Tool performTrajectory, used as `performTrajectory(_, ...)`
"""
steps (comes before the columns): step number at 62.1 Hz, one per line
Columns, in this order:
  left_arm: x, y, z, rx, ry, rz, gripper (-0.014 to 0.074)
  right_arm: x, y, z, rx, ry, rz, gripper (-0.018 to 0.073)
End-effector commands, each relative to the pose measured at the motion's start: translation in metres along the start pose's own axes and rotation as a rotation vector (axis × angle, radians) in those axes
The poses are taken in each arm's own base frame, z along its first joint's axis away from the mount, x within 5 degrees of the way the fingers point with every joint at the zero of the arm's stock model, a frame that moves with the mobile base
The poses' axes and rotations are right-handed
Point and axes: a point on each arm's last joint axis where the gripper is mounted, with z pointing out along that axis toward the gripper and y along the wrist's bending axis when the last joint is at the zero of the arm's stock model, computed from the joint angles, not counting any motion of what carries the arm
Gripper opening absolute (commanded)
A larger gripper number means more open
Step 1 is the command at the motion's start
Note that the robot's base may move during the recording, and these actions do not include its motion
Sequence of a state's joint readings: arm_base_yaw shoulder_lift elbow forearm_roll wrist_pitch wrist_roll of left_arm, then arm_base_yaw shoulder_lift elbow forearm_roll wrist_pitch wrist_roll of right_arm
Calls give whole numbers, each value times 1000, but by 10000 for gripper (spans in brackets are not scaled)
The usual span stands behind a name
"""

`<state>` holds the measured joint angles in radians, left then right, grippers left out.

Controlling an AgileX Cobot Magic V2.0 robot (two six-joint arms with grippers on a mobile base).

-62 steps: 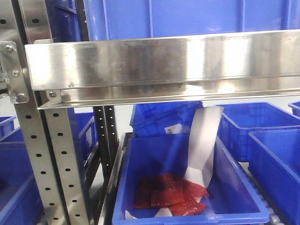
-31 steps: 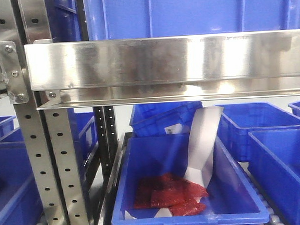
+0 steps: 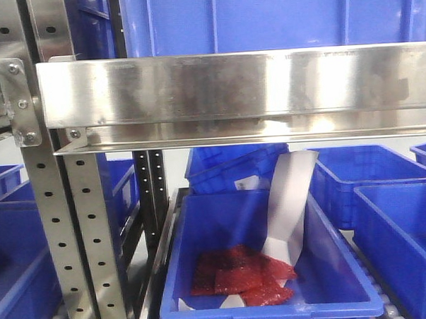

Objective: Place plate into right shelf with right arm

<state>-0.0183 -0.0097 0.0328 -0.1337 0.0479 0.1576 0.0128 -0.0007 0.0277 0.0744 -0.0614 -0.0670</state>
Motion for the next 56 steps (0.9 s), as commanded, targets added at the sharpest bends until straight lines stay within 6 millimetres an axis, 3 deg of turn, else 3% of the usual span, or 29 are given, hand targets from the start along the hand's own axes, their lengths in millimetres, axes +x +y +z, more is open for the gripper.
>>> performTrajectory(1,-5,1,-1,-12,-89,-15,-128,-11,0,0,-4,-78,-4,55)
performTrajectory(56,-5,1,-1,-12,-89,-15,-128,-13,0,-3,-4,-111,-5,55)
